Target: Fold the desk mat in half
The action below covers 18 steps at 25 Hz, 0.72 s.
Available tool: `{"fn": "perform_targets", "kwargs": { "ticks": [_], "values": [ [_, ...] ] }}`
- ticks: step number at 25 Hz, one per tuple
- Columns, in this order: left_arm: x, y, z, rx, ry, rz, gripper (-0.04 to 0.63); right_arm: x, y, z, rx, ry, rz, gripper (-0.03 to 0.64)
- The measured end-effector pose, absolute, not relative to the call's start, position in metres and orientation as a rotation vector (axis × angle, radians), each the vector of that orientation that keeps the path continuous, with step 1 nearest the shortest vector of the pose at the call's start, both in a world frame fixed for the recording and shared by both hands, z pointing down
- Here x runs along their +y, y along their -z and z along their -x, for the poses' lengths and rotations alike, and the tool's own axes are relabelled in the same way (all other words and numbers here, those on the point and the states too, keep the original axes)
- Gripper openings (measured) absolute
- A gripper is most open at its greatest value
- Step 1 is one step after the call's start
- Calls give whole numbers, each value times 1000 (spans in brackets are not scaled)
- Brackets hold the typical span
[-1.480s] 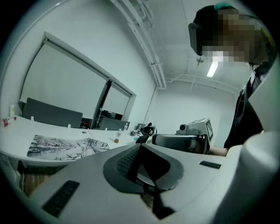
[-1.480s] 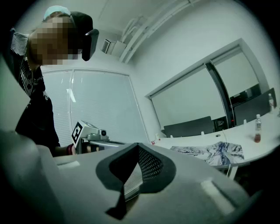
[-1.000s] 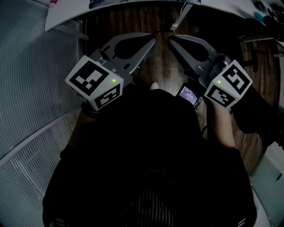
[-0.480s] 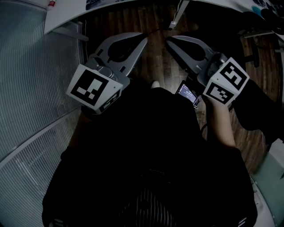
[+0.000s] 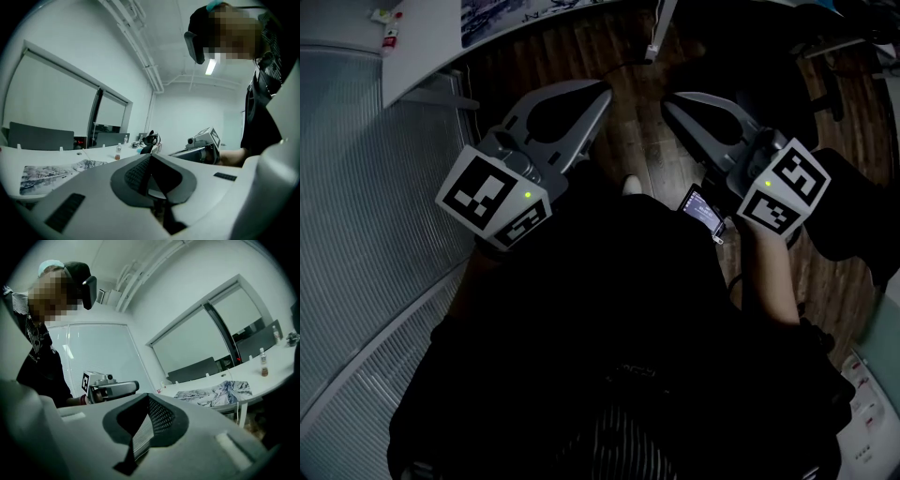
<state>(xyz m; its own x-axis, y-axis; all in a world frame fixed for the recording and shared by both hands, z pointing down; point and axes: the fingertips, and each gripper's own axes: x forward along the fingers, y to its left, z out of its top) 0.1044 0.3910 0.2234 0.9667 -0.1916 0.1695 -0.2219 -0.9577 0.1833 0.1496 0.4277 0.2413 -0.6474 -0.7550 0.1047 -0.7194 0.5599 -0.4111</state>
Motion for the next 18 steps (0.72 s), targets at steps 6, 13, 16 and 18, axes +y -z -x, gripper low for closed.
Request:
{"fn": "perform_targets", "kwargs": {
  "ticks": [6, 13, 16, 18],
  "values": [
    [357, -217, -119, -156, -183, -2916, 8, 407, -235, -168, 2646, 651, 1430, 5],
    [290, -210, -101, -83, -128, -2909, 8, 352, -221, -166, 2591, 607, 1555, 5],
    [259, -206, -86, -67, -116, -2907, 8, 320, -215, -146, 2609, 599, 1565, 5],
    [239, -205, -74, -59, -107, -2900, 8, 298, -209, -134, 2607, 595, 1576, 5]
  ]
}}
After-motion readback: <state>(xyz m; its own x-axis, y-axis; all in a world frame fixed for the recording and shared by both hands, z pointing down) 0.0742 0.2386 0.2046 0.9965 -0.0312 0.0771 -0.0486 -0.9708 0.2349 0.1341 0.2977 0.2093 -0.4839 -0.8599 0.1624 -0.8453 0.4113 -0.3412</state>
